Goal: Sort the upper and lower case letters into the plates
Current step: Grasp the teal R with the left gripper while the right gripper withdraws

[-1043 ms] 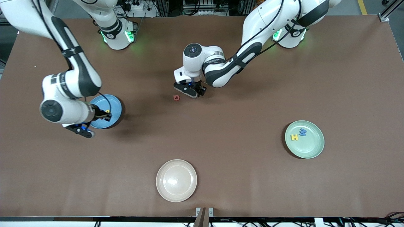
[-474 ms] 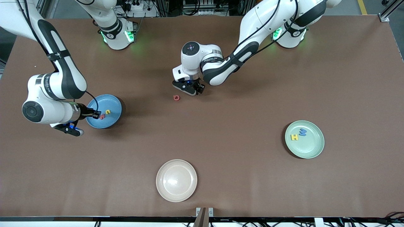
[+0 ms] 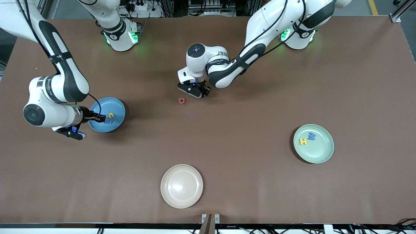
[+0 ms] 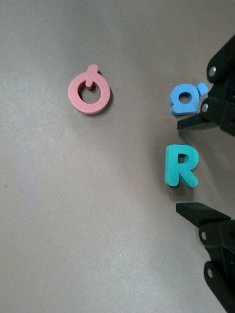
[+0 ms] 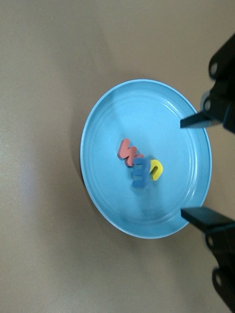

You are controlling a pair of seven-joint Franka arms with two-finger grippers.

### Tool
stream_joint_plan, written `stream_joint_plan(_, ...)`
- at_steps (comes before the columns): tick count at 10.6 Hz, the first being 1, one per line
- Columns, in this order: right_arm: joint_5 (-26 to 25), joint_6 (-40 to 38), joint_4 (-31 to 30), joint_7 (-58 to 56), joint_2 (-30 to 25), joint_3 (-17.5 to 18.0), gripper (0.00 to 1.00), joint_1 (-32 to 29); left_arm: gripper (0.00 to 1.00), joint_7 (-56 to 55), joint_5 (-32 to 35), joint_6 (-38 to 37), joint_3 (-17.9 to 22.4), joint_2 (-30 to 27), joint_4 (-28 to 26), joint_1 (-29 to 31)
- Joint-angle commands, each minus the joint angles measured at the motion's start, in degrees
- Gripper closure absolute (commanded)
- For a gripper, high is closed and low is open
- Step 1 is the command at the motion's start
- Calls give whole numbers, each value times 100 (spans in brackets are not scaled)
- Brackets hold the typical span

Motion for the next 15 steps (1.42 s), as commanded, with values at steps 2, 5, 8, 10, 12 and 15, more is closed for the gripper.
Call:
stream_joint_plan(2,58,5,-74,-58,-87,61,0,-78,33,-132,90,16,70,98,112,-97)
stream_joint_plan(5,75,-73,-39,3,-131,78,0,-17,60,-114,125,16,70,134,121,-97)
stream_joint_plan(8,93,-91,-39,29,-166,113,0,53,100,-70,187,-19,166,38,112,-1)
stream_joint_plan(10,102,-144,-30,65,-236,139,0,89,100,-88,178,-228,140,-373,-63,296)
stream_joint_plan(12,267,-223,-30,117,-359,192,0,334,100,-9,73,-650,-78,-1084,-396,822)
stream_joint_plan(15,1047,-302,-30,135,-473,184,0,1063,100,1163,73,-704,-1340,-1912,-1432,3207)
